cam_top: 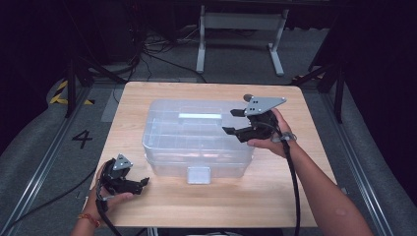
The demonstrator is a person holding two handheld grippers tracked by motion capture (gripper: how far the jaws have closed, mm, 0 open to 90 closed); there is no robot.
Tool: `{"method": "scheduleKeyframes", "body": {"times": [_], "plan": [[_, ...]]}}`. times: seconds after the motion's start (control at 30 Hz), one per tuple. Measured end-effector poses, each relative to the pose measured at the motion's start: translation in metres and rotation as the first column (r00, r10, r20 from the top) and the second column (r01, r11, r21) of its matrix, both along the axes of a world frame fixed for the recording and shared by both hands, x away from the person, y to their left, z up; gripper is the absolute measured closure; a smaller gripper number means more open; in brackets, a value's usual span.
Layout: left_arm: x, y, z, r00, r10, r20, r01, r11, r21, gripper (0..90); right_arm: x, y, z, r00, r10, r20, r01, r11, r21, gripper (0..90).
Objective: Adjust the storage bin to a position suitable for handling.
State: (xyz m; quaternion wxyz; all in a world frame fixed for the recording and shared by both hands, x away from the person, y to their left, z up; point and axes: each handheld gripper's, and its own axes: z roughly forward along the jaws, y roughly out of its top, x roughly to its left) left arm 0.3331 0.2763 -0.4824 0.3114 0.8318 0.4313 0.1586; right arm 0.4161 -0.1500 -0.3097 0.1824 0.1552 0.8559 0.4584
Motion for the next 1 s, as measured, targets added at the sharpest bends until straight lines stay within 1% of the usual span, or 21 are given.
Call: {"method": "scheduleKeyframes", "body": {"times": [0.1, 0.13, 0.2, 0.27, 0.33, 0.53, 0.8, 0.87, 0.9, 0.93, 0.97, 1.0], "plan": [[0.000, 0.000, 0.000, 1.0000, 0.000, 0.000, 0.000, 1.0000, 0.000, 1.0, 0.000, 0.005, 0.001, 1.0000, 0.004, 0.008, -0.004, 1.000, -0.010, 43.7], [0.000, 0.000, 0.000, 1.0000, -0.001, 0.000, 0.001, 1.0000, 0.001, 1.0, 0.000, 0.005, 0.001, 1.0000, 0.004, 0.008, -0.004, 1.000, -0.010, 43.7], [0.000, 0.000, 0.000, 1.0000, 0.000, 0.000, 0.000, 1.0000, 0.000, 1.0, 0.001, 0.009, 0.001, 0.9998, 0.019, 0.009, -0.019, 1.000, -0.018, 47.5], [0.000, 0.000, 0.000, 1.0000, 0.000, 0.000, 0.000, 1.0000, 0.000, 1.0, 0.002, 0.012, 0.002, 0.9997, 0.023, 0.007, -0.023, 0.999, -0.030, 50.3], [0.000, 0.000, 0.000, 1.0000, 0.000, 0.000, 0.000, 1.0000, 0.000, 1.0, 0.003, 0.014, 0.002, 0.9996, 0.028, 0.009, -0.027, 0.999, -0.031, 52.6], [0.000, 0.000, 0.000, 1.0000, 0.000, 0.000, 0.000, 1.0000, 0.000, 1.0, 0.005, 0.019, 0.004, 0.9997, 0.023, 0.002, -0.023, 0.999, -0.045, 65.1], [-0.001, 0.001, 0.000, 1.0000, -0.004, 0.005, 0.004, 1.0000, -0.003, 2.0, 0.007, 0.027, 0.005, 0.9997, 0.021, 0.013, -0.020, 0.998, -0.067, 72.5], [-0.001, 0.001, 0.000, 1.0000, -0.002, 0.003, 0.002, 1.0000, -0.004, 2.4, 0.008, 0.030, 0.003, 0.9999, 0.012, 0.006, -0.011, 0.997, -0.079, 74.9], [-0.001, 0.001, 0.001, 1.0000, -0.006, 0.003, 0.006, 1.0000, 0.003, 2.9, 0.008, 0.030, 0.002, 0.9999, 0.014, 0.000, -0.014, 0.997, -0.081, 75.6], [-0.002, 0.001, 0.000, 0.9999, -0.009, 0.013, 0.009, 1.0000, 0.000, 3.6, 0.008, 0.031, 0.002, 0.9999, 0.013, 0.005, -0.012, 0.997, -0.083, 75.8], [-0.002, 0.001, 0.000, 0.9999, -0.010, 0.010, 0.010, 0.9999, -0.007, 4.6, 0.008, 0.031, 0.002, 0.9999, 0.014, 0.005, -0.014, 0.996, -0.084, 76.0], [-0.003, 0.001, 0.000, 0.9998, -0.009, 0.016, 0.009, 0.9999, -0.012, 6.1, 0.008, 0.031, 0.002, 0.9999, 0.014, 0.004, -0.014, 0.996, -0.085, 76.1]]}}
